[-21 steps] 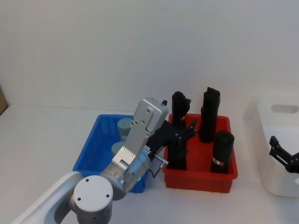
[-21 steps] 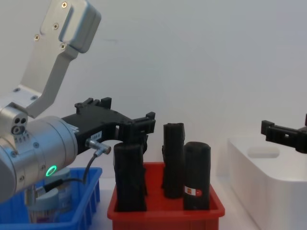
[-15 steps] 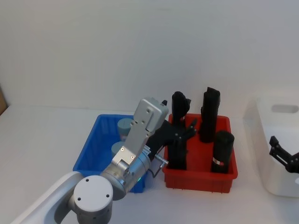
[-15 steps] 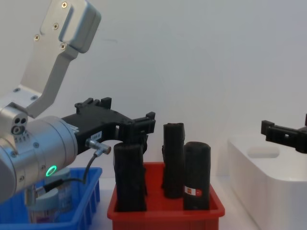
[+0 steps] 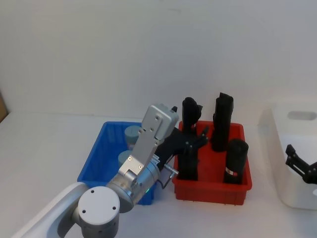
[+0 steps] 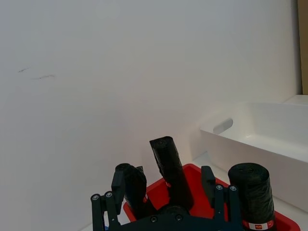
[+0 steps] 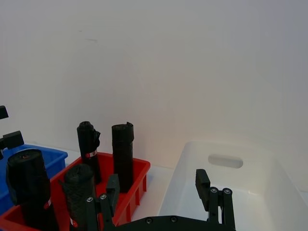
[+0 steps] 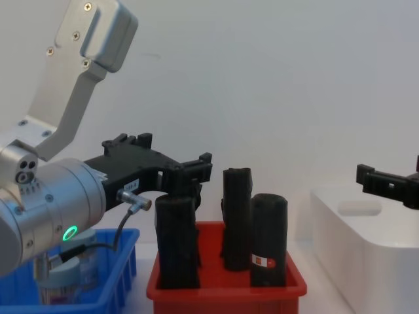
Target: Pick the cotton swabs from the blue box and place them into the white box.
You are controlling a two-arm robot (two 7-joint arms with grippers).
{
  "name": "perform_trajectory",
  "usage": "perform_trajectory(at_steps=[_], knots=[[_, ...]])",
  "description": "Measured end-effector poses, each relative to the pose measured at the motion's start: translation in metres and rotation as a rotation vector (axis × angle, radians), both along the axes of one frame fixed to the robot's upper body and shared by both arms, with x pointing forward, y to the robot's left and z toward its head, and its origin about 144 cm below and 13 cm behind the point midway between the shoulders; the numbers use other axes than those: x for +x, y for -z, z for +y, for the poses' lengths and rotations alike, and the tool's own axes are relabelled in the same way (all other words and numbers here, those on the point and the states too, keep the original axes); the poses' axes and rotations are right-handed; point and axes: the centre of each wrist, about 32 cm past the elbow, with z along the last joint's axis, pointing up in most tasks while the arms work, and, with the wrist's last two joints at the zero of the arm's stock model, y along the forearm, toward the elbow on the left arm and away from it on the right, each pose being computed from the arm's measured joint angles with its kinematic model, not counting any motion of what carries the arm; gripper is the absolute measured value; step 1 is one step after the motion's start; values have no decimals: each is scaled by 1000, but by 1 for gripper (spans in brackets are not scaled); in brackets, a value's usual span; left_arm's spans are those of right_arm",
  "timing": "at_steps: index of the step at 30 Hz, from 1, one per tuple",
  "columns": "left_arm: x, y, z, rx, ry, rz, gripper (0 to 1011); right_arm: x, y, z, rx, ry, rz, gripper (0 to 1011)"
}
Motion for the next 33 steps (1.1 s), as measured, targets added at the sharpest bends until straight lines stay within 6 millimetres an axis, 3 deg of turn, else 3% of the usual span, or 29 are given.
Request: perform_trajectory(at_steps=[33], knots=[[0,0,0,0,0,0,1000,0,0,0,0,0,0,1001]])
